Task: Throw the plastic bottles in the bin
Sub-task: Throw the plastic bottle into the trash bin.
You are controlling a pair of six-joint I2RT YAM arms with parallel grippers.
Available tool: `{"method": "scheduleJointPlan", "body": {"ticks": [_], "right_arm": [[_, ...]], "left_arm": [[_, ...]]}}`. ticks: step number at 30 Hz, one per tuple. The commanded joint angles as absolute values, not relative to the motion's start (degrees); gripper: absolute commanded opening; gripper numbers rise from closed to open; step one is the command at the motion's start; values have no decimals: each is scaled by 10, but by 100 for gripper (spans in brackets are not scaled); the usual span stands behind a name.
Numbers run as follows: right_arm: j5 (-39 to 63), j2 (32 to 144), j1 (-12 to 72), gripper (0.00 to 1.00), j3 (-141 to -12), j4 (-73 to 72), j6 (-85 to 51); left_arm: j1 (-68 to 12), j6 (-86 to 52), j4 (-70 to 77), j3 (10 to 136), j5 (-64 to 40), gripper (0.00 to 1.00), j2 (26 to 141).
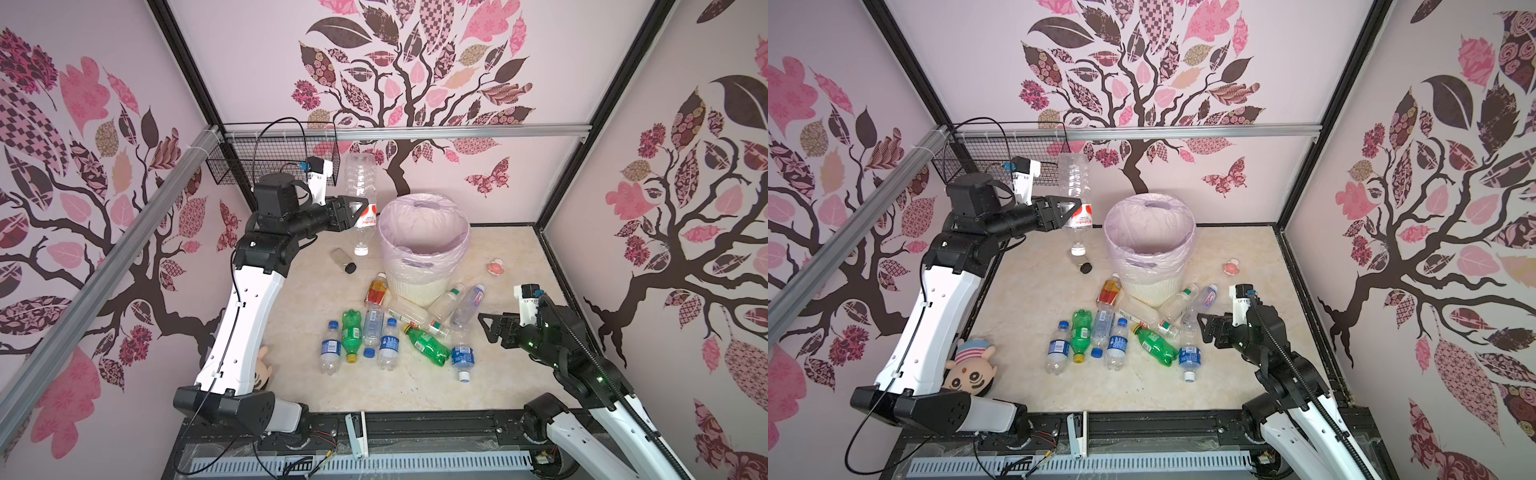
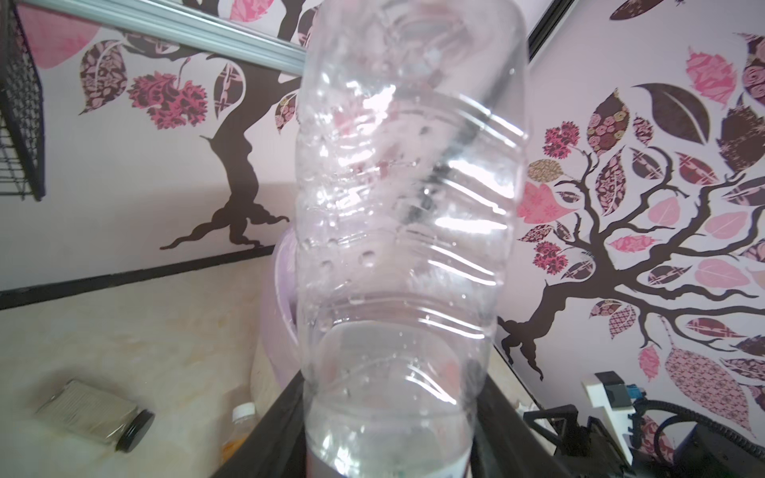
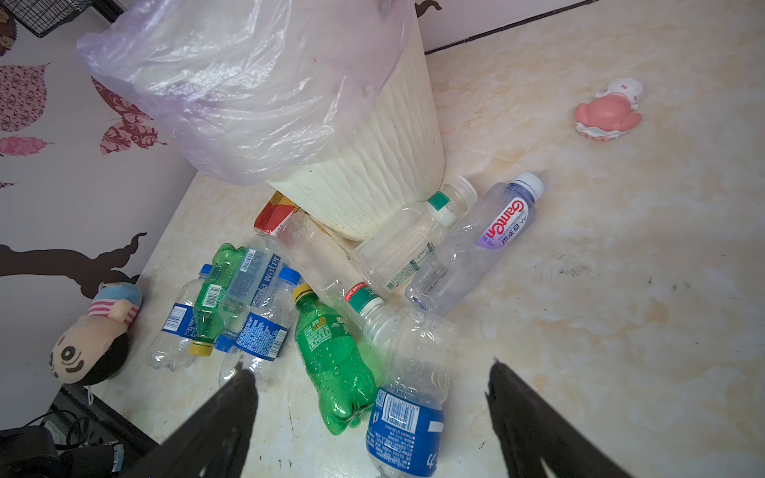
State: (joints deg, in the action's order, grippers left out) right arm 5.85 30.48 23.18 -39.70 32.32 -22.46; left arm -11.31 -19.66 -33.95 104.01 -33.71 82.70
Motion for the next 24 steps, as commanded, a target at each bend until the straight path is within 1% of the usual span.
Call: {"method": "scheduleJointPlan", "body": {"ticks": [1,8,19,24], "right_arm": [[63,302,234,89,-392,327,-220],[60,299,234,89,-392,328,-221],[58,294,233,89,-392,330,-222],[57,294,233,89,-392,330,-223]], "left_arm": [[-127,-223,-298,1075,-338,55,850],[-152,-266,-249,1100,-326,53,899],[-187,-250,-250,1108,-303,53,958],[-201,-232,-267,1140,-296,53,983]]}}
